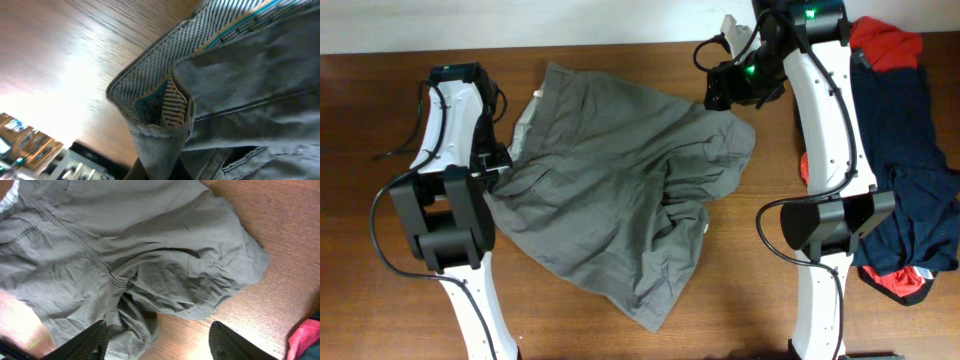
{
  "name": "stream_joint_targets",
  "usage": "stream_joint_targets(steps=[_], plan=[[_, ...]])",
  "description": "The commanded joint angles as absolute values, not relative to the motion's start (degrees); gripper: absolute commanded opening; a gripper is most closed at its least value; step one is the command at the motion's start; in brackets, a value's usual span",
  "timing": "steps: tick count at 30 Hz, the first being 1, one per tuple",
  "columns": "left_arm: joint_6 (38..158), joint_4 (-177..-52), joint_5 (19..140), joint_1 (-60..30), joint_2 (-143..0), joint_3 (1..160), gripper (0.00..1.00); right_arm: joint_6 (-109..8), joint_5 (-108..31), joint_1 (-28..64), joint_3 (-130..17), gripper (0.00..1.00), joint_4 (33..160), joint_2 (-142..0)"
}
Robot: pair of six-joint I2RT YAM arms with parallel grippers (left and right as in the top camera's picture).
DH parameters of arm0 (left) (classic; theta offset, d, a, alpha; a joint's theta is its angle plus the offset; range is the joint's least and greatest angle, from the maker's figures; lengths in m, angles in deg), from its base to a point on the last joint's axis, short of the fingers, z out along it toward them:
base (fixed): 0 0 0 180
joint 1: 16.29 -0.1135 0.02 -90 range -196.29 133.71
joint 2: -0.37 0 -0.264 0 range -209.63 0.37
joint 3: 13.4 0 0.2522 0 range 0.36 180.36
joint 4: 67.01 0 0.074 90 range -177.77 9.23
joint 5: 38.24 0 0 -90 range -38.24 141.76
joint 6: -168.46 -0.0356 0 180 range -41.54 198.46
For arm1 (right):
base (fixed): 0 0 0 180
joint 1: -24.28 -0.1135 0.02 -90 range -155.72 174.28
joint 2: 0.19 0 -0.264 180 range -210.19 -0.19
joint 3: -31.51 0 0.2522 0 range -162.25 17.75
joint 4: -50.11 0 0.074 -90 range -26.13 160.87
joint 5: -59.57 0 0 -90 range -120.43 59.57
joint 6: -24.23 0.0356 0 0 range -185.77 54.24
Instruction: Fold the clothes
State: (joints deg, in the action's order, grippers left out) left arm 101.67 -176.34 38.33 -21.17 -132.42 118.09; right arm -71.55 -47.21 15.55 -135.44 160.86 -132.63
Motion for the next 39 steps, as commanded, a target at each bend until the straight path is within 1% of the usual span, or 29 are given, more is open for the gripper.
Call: stream_joint_targets(steps=[1,2,3,8,10,11,12,13,17,21,25,29,33,39], plan=[[104.7,-174.9,34.8,-21.1,-121.9,118.2,0.34,-71.3,-46.3,15.2,-135.1,0.70,161.2,-132.7],[104.5,-174.6,34.9,-21.2,-120.1,118.2,0.68,-71.3,-46.4,15.0,-135.1,0.70,161.2,-132.7],[103.3,-174.2,35.0,-21.2,-117.6,118.3,0.99,-71.3,-46.6,14.9,-135.1,0.70,161.2,-132.7],[101.1,-172.1,36.1,-21.2,-108.0,118.3,0.99,-67.7,-46.7,13.2,-134.5,0.70,161.2,-132.7],[101.1,-170.0,38.1,-21.2,-104.9,118.3,0.99,-67.1,-46.3,12.8,-132.8,0.63,160.9,-132.7],[101.1,-168.7,39.1,-21.2,-103.7,118.3,0.99,-67.2,-46.3,12.6,-131.0,0.46,160.4,-132.7],[101.1,-166.4,40.6,-21.2,-101.8,118.3,0.99,-67.2,-46.3,12.2,-128.7,0.19,159.4,-132.7],[100.4,-164.2,41.7,-21.1,-100.2,118.3,0.99,-67.2,-46.3,11.6,-123.5,0.04,156.8,-132.7],[99.4,-161.2,41.9,-21.1,-99.9,118.2,0.99,-67.2,-46.3,10.3,-108.4,0.04,146.4,-132.7],[98.3,-157.7,41.5,-21.2,-100.7,118.2,0.99,-67.6,-46.3,10.0,-98.8,0.04,137.6,-132.7],[98.1,-156.2,41.5,-21.2,-100.8,118.2,0.99,-68.5,-46.3,10.1,-92.5,0.04,130.5,-132.7],[98.1,-156.0,41.4,-21.2,-100.8,118.2,0.99,-68.5,-44.7,10.1,-89.7,0.04,125.8,-132.7],[98.1,-155.7,41.4,-21.2,-100.9,118.2,0.99,-68.2,-37.1,10.4,-86.6,0.04,120.9,-132.8],[98.1,-155.4,40.8,-21.2,-100.9,118.2,0.99,-68.0,-34.9,14.4,-84.0,0.04,115.7,-132.8]])
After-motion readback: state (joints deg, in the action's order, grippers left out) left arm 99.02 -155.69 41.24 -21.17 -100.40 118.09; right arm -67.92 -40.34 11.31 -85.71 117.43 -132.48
